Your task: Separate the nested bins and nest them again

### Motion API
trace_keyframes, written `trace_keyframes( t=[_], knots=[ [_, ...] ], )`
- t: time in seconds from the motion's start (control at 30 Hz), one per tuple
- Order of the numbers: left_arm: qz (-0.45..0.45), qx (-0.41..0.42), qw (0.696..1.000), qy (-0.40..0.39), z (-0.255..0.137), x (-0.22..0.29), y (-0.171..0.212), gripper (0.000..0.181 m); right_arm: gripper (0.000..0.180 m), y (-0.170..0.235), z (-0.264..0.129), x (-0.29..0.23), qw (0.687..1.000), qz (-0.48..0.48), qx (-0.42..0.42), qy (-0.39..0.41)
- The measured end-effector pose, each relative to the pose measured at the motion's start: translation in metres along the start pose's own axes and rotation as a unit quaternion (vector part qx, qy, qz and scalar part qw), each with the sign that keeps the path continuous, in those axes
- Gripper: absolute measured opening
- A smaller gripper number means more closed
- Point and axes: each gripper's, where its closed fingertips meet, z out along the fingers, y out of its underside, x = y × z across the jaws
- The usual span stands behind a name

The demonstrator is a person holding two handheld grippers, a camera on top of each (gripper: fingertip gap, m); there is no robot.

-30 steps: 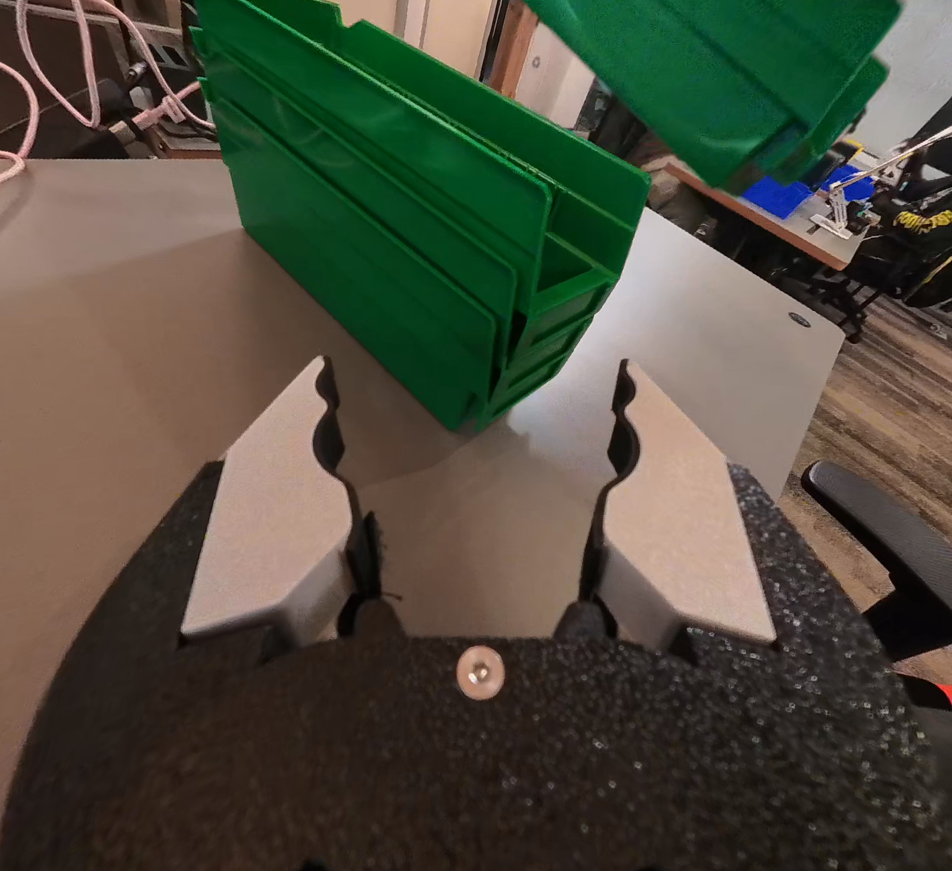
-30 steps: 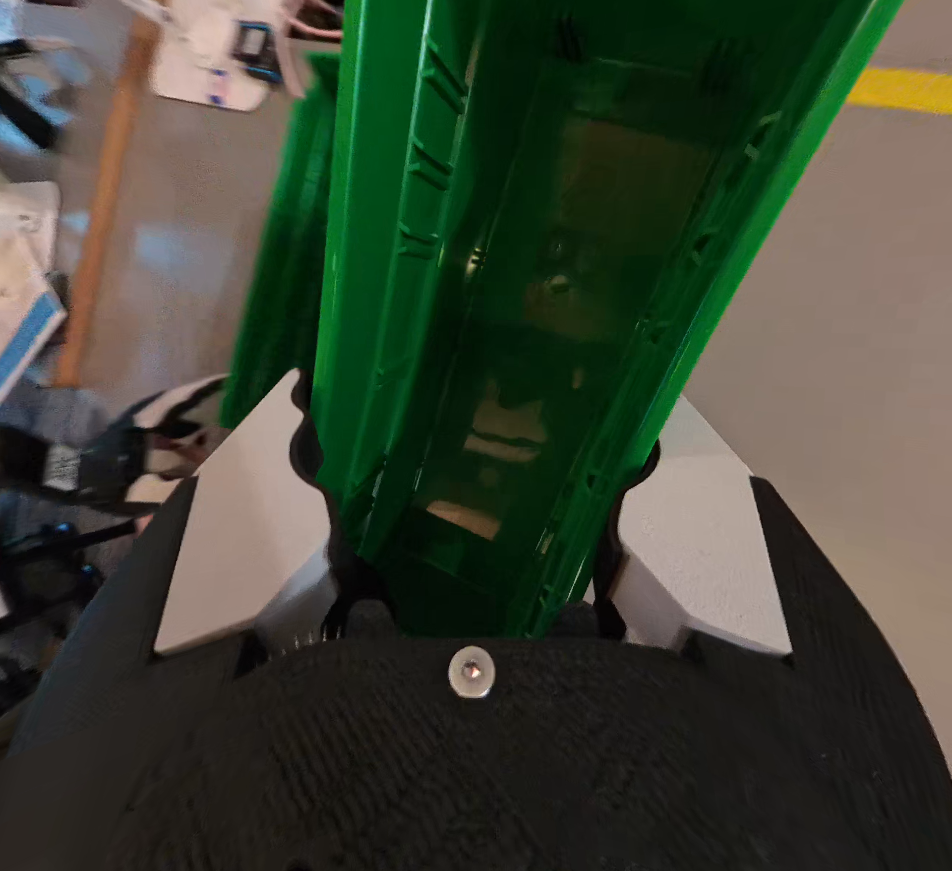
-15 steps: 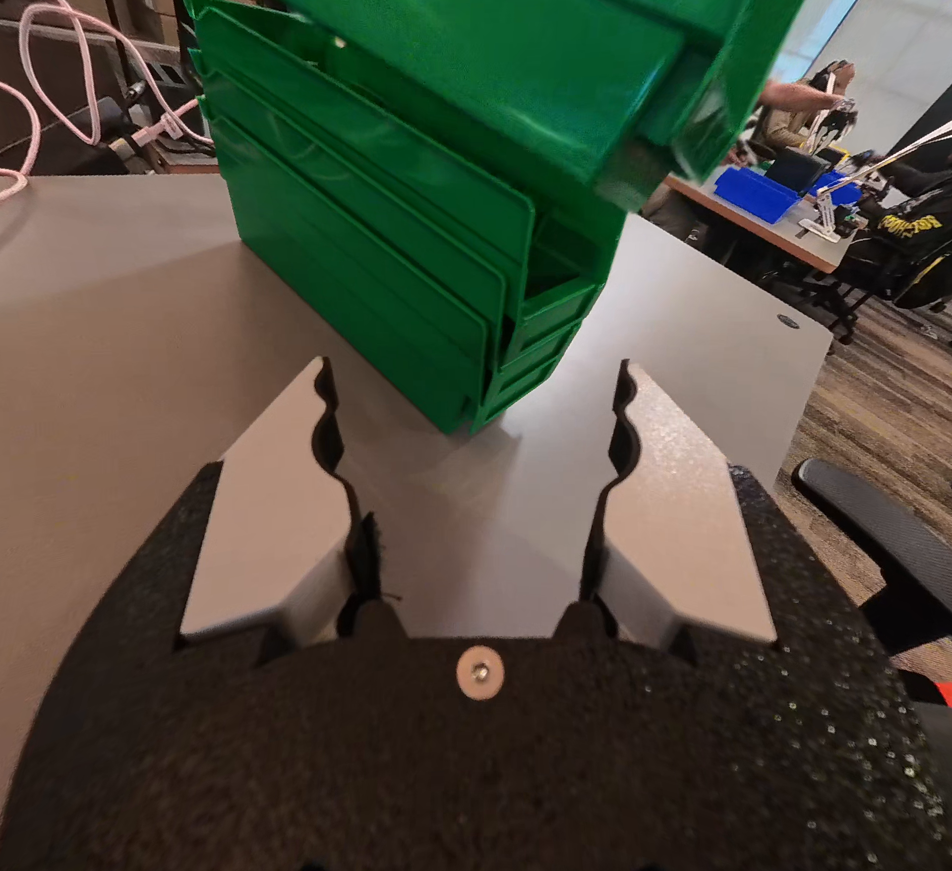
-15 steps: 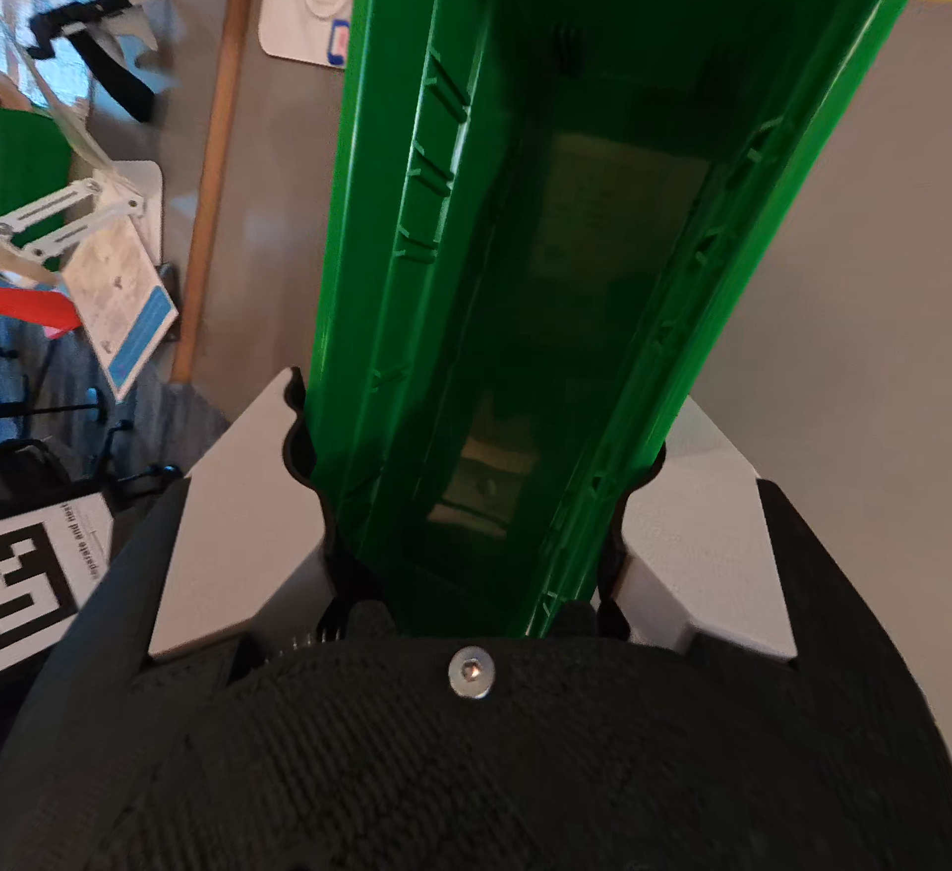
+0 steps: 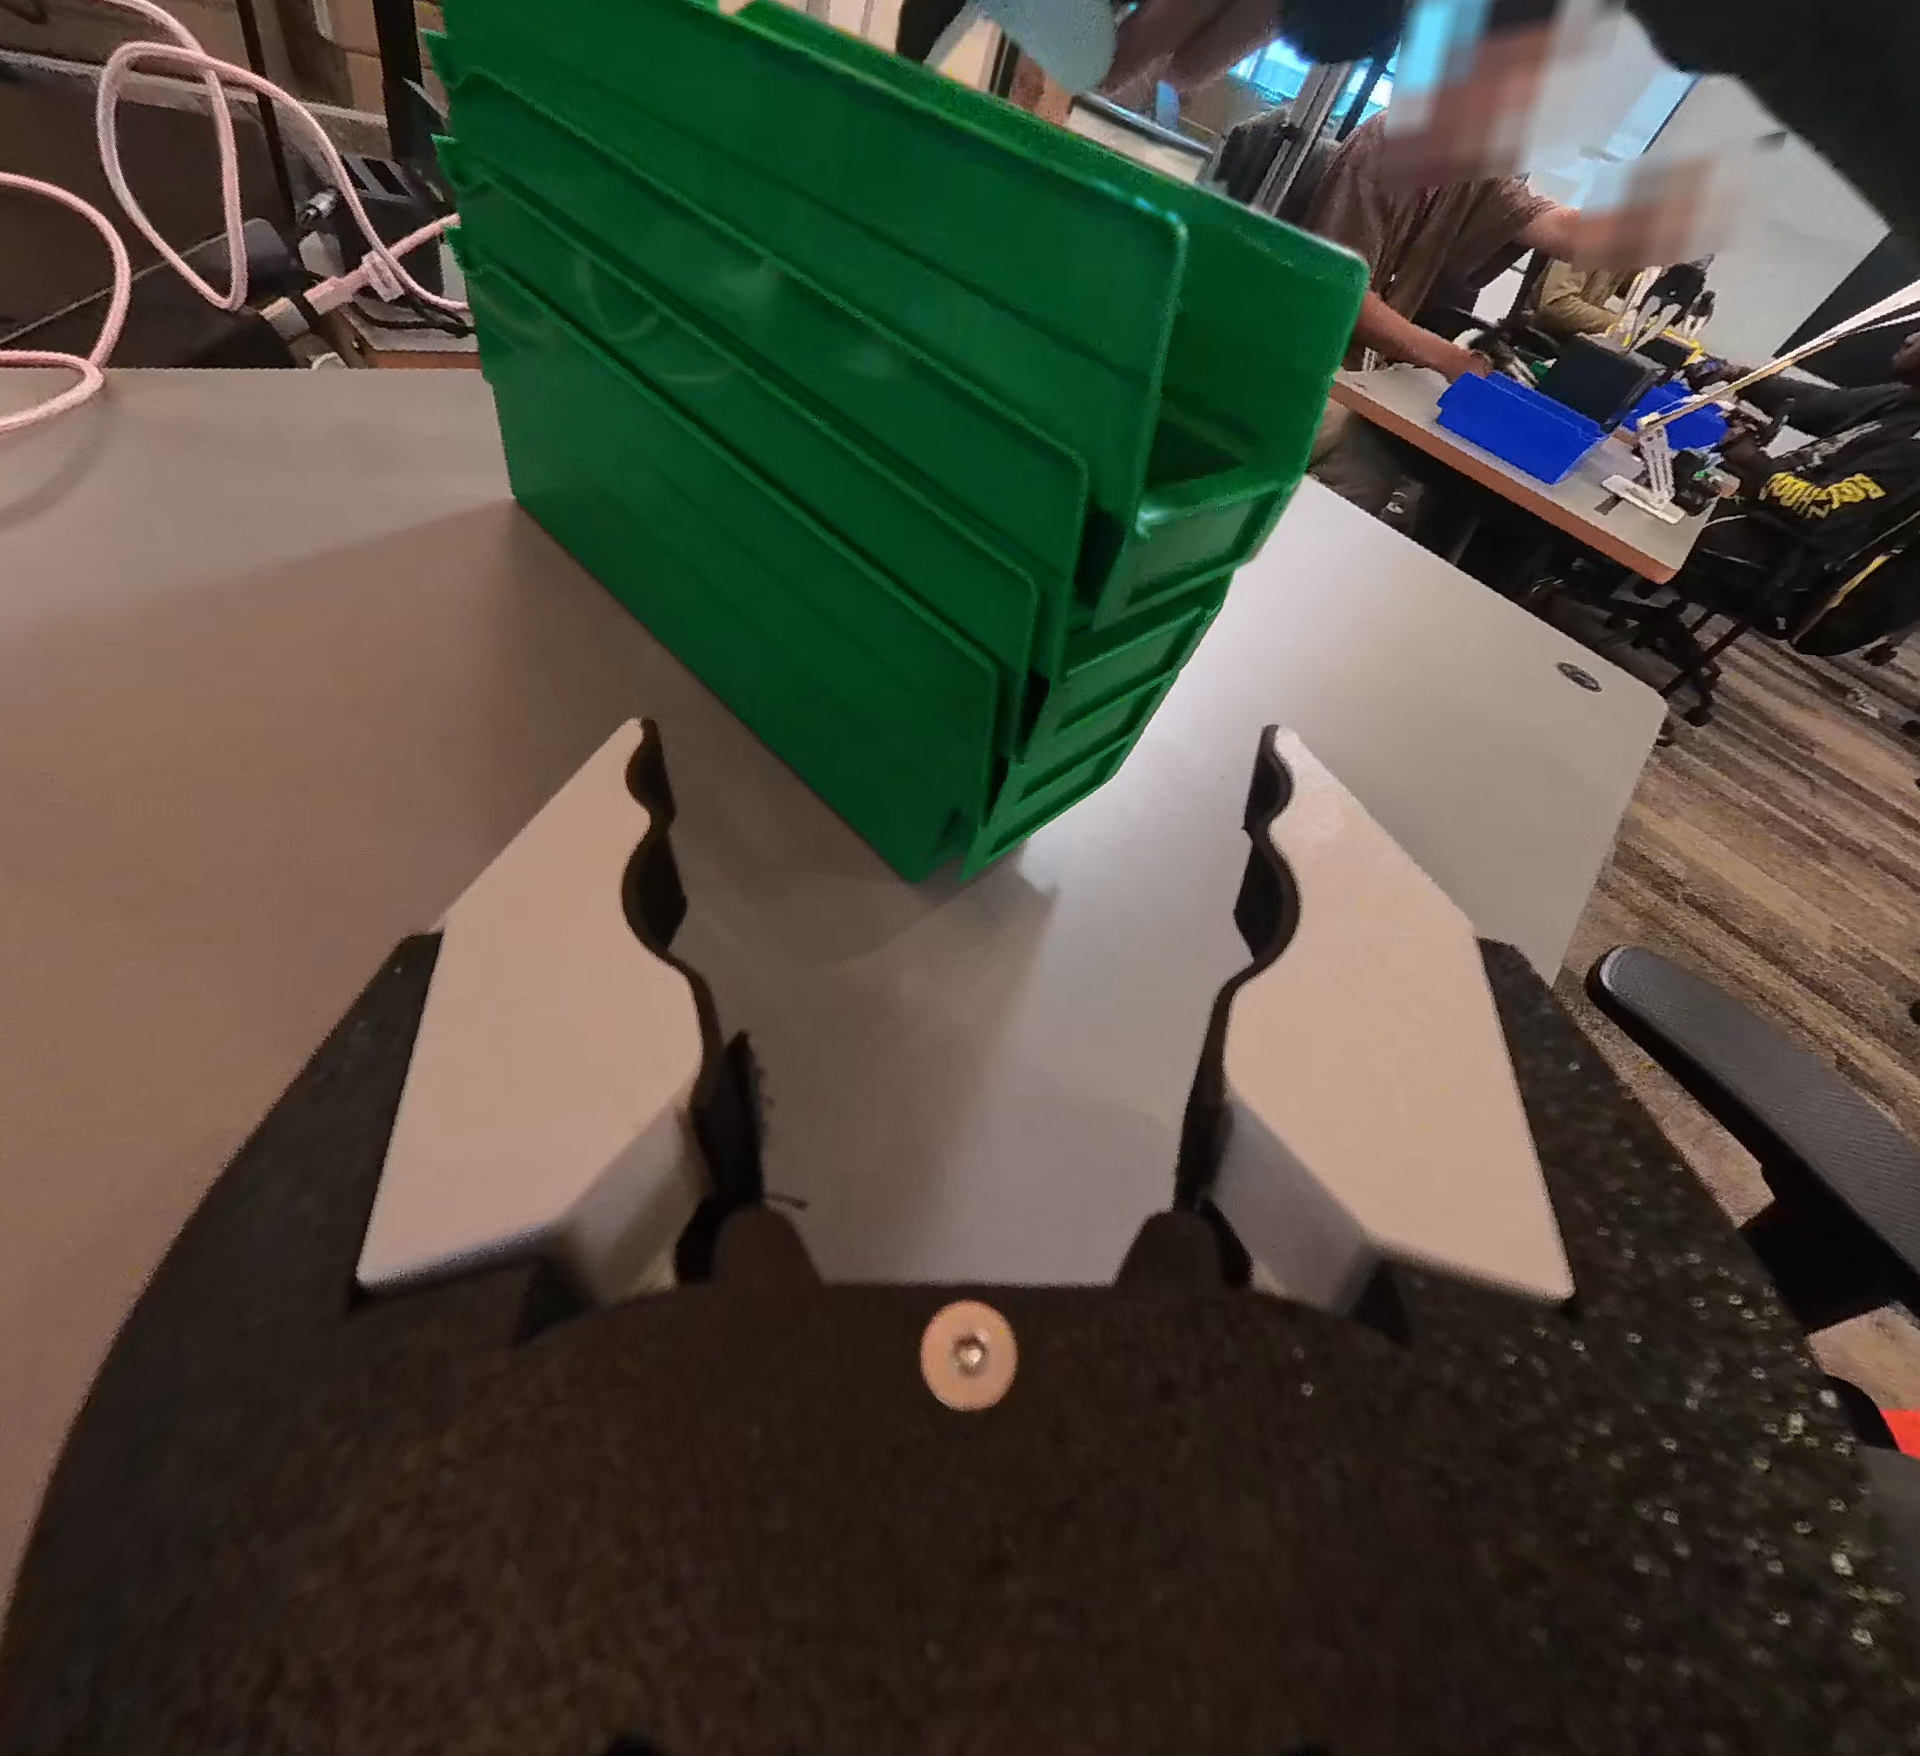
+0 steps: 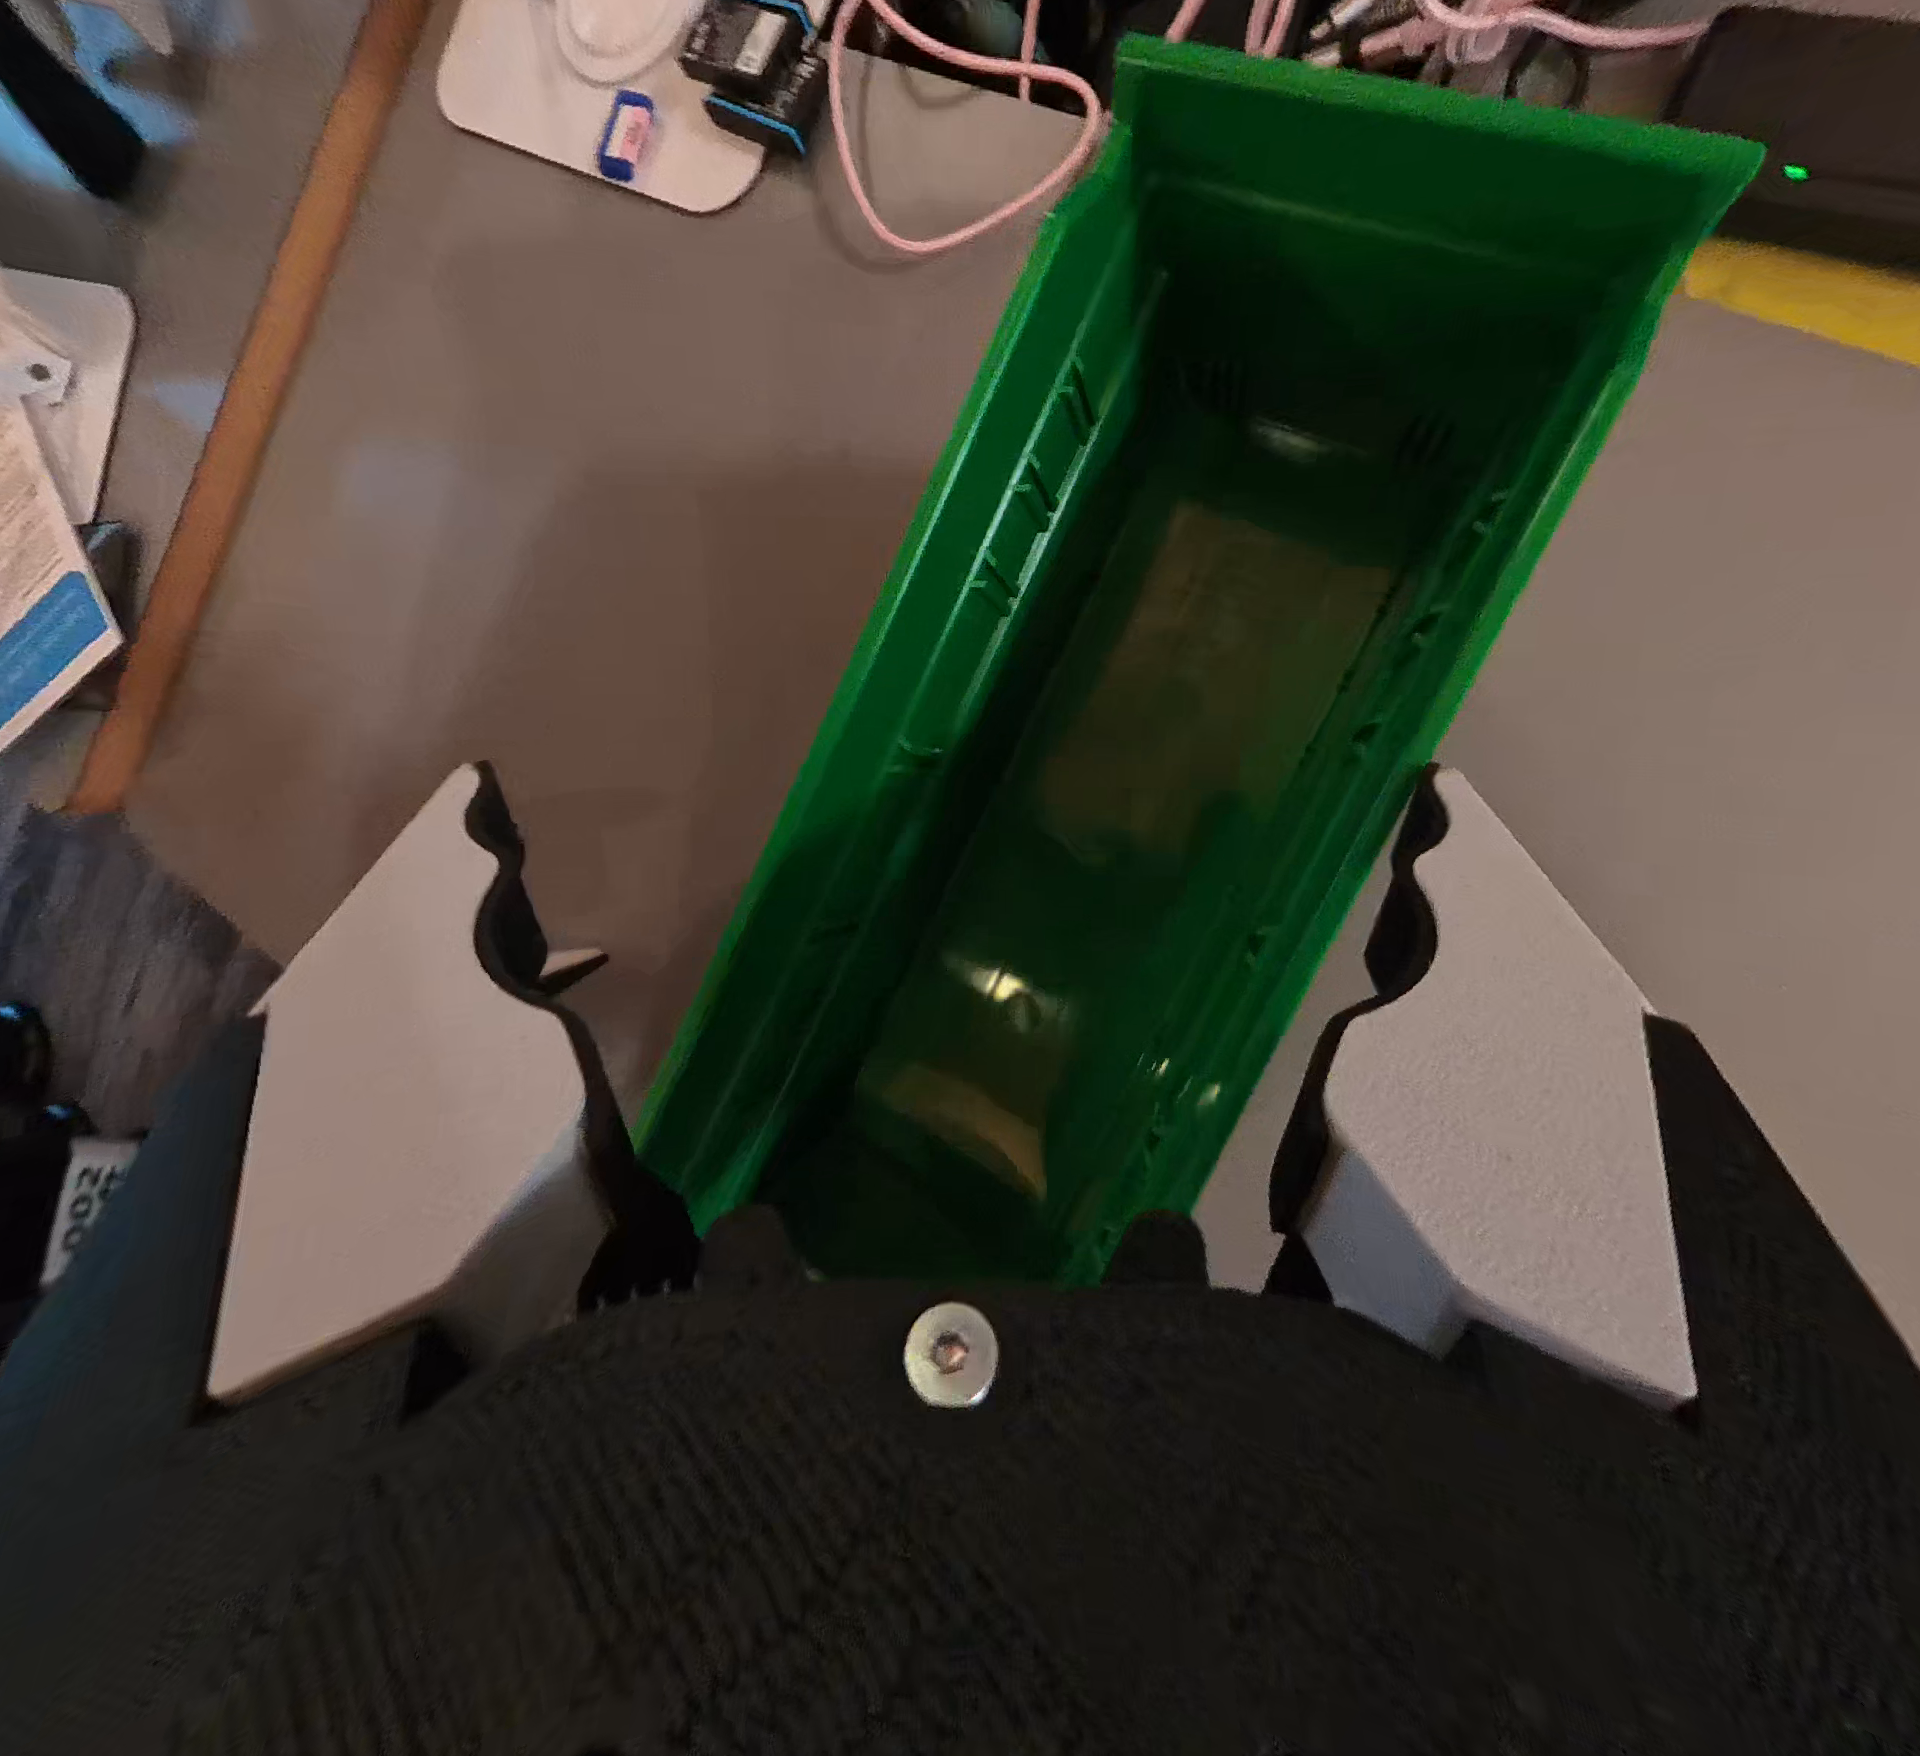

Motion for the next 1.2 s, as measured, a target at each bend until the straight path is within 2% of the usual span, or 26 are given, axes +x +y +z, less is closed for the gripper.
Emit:
trace_keyframes(
  t=[0.07, 0.17, 0.27, 0.33, 0.4, 0.5, 0.57, 0.67, 0.77, 0.93, 0.97, 1.03, 1.2],
  knots=[
    [-0.002, -0.001, 1.000, 0.000, 0.000, 0.000, 0.001, 0.109, 0.160, -0.002, -0.011, -0.007, 0.999, -0.033, 0.032, -0.022],
    [0.002, 0.003, 1.000, -0.003, -0.001, -0.001, -0.001, 0.110, 0.160, -0.007, -0.047, -0.028, 0.979, -0.090, 0.161, -0.084],
    [0.007, 0.008, 1.000, -0.011, -0.002, -0.003, -0.003, 0.110, 0.159, 0.018, -0.105, -0.040, 0.930, -0.146, 0.314, -0.126],
    [0.009, 0.012, 1.000, -0.017, -0.004, -0.005, -0.005, 0.110, 0.148, 0.054, -0.137, -0.033, 0.895, -0.186, 0.387, -0.121],
    [0.013, 0.017, 0.999, -0.028, -0.006, -0.008, -0.007, 0.110, 0.134, 0.091, -0.158, -0.006, 0.864, -0.220, 0.448, -0.061],
    [0.031, 0.041, 0.997, -0.058, -0.012, -0.015, -0.017, 0.109, 0.128, 0.133, -0.179, 0.068, 0.808, -0.234, 0.532, 0.097],
    [0.045, 0.062, 0.994, -0.079, -0.017, -0.020, -0.024, 0.109, 0.128, 0.155, -0.186, 0.117, 0.781, -0.211, 0.566, 0.160],
    [0.059, 0.089, 0.989, -0.099, -0.020, -0.023, -0.032, 0.109, 0.129, 0.178, -0.186, 0.178, 0.769, -0.168, 0.582, 0.204],
    [0.068, 0.103, 0.988, -0.098, -0.014, -0.017, -0.034, 0.109, 0.129, 0.186, -0.183, 0.216, 0.771, -0.156, 0.571, 0.237],
    [0.094, 0.079, 0.988, -0.088, 0.006, 0.006, -0.031, 0.113, 0.128, 0.193, -0.186, 0.238, 0.775, -0.117, 0.582, 0.216],
    [0.095, 0.070, 0.989, -0.088, 0.010, 0.012, -0.032, 0.116, 0.128, 0.194, -0.186, 0.240, 0.777, -0.108, 0.584, 0.207],
    [0.077, 0.050, 0.992, -0.083, 0.019, 0.022, -0.039, 0.134, 0.127, 0.194, -0.187, 0.242, 0.778, -0.096, 0.591, 0.189],
    [0.059, 0.011, 0.993, -0.103, 0.049, 0.028, -0.098, 0.158, 0.124, 0.193, -0.188, 0.238, 0.782, -0.084, 0.598, 0.153]
  ],
)
